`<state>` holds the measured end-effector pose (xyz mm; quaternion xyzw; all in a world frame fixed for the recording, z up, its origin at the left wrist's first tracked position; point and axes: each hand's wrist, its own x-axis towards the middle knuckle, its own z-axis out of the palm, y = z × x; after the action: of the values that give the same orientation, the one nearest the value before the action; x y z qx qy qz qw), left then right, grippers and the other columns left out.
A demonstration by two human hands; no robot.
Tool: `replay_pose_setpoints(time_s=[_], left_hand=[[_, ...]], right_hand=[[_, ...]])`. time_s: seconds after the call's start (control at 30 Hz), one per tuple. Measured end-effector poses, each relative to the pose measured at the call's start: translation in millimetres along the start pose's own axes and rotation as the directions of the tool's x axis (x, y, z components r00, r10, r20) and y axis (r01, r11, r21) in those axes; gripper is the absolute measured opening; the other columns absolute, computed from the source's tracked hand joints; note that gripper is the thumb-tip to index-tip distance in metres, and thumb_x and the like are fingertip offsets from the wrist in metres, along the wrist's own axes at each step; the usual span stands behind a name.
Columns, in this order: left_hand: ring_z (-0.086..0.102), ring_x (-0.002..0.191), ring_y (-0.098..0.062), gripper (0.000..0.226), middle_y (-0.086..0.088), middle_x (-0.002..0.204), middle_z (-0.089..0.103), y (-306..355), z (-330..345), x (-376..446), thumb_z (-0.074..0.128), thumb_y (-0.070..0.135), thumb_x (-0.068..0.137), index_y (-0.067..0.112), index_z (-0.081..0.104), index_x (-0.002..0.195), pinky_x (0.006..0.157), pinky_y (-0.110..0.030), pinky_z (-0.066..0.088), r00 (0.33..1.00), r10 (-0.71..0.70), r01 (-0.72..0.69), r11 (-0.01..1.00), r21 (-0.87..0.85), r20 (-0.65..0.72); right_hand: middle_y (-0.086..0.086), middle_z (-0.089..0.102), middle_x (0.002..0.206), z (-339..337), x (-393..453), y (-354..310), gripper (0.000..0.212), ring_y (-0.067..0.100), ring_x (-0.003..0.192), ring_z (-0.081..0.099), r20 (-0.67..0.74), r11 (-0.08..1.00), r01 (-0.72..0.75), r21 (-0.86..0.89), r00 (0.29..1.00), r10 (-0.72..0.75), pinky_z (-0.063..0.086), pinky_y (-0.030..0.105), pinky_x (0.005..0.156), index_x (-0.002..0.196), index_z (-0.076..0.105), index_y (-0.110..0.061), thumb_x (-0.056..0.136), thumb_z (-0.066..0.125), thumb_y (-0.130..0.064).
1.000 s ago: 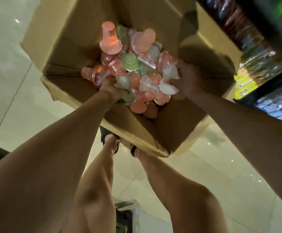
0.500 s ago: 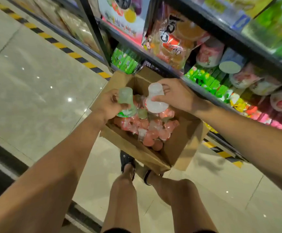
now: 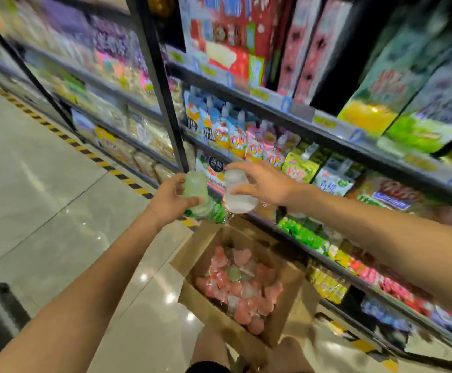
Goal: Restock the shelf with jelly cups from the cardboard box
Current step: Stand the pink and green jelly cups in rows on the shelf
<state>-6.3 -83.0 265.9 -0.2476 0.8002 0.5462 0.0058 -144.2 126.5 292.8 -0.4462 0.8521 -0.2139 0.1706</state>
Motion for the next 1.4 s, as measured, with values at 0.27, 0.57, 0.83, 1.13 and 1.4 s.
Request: replay_pose_setpoints(time_s=[0.27,0.57,0.83,1.13,1.4], left_hand=[[0.061,0.106,-0.015,0.048,0.001,0.113,0.065,159.1,-74.3,-41.6,0.080,0.016,0.079,0.017,0.057,0.121,0.089,-0.032,0.053,0.966,0.235,-0.230,0.972,0.056,-0.105],[0.067,0.100,-0.014,0.045,0.000,0.108,0.069,320.4,-132.7,-86.1,0.079,0.013,0.079,0.016,0.059,0.120,0.069,-0.017,0.053,0.875,0.438,-0.439,0.898,0.046,-0.204],[0.067,0.098,-0.011,0.044,0.005,0.107,0.070,382.7,-137.2,-94.9,0.084,0.029,0.074,0.023,0.064,0.113,0.080,-0.032,0.057,0.835,0.525,-0.523,0.850,0.055,-0.165],[0.063,0.099,-0.005,0.047,0.009,0.110,0.065,417.0,-85.0,-74.2,0.081,0.029,0.078,0.023,0.058,0.120,0.073,-0.021,0.051,0.789,0.613,-0.614,0.787,0.051,0.046],[0.055,0.090,0.006,0.043,0.020,0.100,0.058,451.5,8.5,-74.0,0.077,0.022,0.083,0.026,0.053,0.119,0.067,-0.009,0.041,0.704,0.678,-0.692,0.722,-0.011,0.213]], right_hand=[[0.007,0.063,0.128,-158.2,-10.9,-98.8,0.058,0.025,0.114,0.057,-0.226,0.992,0.076,-0.100,0.969,-0.097,0.031,0.020,0.077,0.142,0.052,-0.018,0.090,0.069,-0.040],[0.000,0.059,0.136,-308.2,-42.6,-172.7,0.057,0.019,0.120,0.056,-0.442,0.980,0.150,-0.127,0.877,-0.191,0.036,0.024,0.085,0.141,0.053,-0.020,0.090,0.067,-0.044],[-0.001,0.061,0.127,-362.0,-64.6,-183.0,0.051,0.016,0.109,0.059,-0.551,0.991,0.121,-0.052,0.825,-0.129,0.050,0.029,0.081,0.130,0.055,-0.019,0.088,0.069,-0.045],[-0.004,0.065,0.120,-376.9,-117.3,-165.2,0.047,0.015,0.106,0.062,-0.660,0.995,-0.079,-0.053,0.751,0.025,0.054,0.040,0.088,0.125,0.059,-0.023,0.086,0.071,-0.046],[-0.005,0.064,0.119,-383.6,-218.7,-129.1,0.046,0.013,0.106,0.060,-0.759,0.952,-0.302,0.055,0.607,0.237,0.053,0.037,0.088,0.125,0.060,-0.022,0.086,0.071,-0.043]])
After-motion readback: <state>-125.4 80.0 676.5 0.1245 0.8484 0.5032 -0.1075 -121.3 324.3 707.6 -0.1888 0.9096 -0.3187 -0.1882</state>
